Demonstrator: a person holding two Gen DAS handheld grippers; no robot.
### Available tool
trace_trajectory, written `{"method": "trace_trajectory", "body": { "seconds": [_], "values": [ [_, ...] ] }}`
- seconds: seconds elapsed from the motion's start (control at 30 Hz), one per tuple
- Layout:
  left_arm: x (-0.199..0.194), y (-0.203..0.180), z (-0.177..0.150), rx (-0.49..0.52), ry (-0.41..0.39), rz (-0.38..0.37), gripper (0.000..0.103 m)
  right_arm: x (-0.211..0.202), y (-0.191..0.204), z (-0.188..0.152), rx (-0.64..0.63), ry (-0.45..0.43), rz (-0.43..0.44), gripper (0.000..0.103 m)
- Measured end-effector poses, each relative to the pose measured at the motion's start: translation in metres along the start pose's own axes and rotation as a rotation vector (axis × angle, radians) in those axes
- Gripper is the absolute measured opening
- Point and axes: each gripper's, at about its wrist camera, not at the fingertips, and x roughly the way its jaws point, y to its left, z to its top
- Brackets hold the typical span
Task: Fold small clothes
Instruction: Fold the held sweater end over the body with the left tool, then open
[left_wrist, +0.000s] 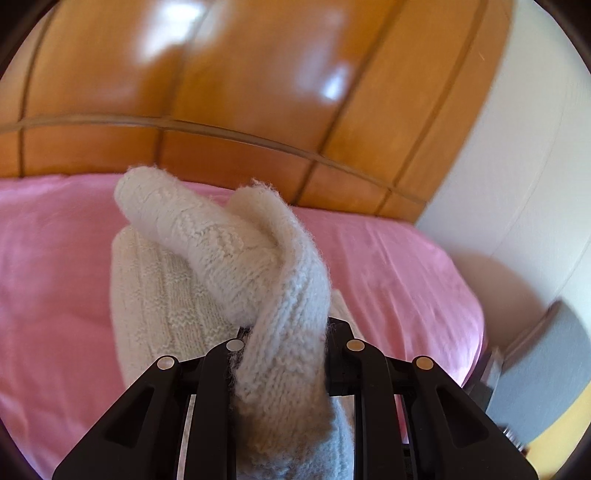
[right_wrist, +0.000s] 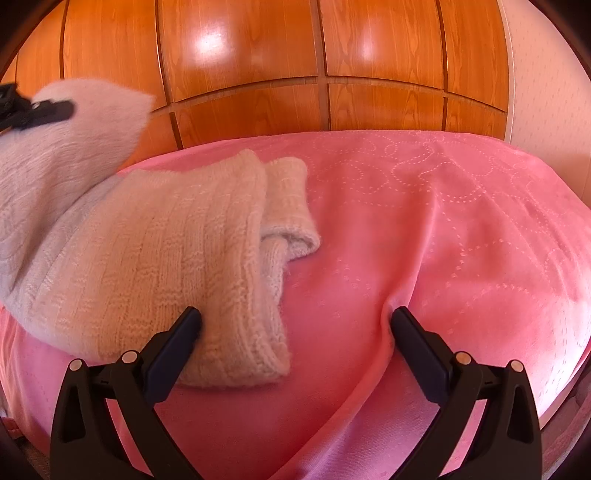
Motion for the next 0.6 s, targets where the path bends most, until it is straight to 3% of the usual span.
{"method": "trace_trajectory", "body": {
  "seconds": [0.3, 0.47, 0.53, 0.6],
  "values": [
    [0.053, -0.058, -0.032, 0.258, 0.084, 0.041, 0.019, -0.001, -0.003, -0.002, -0.001, -0.010, 0.012, 0.101],
    [0.079, -0.075, -0.047, 0.334, 0.151, 0.053, 0.019, -0.002, -0.003, -0.004, 0.000, -0.021, 0.016, 0.101],
    [0.088, -0.080, -0.052, 0.353, 0.190, 0.050, 0.024, -0.002, -0.002, -0.005, 0.000, -0.025, 0.018, 0.101],
    [0.089, -0.084, -0.054, 0.342, 0.197, 0.013, 0.042, -0.003, -0.002, -0.006, -0.001, -0.029, 0.019, 0.101]
  ]
}}
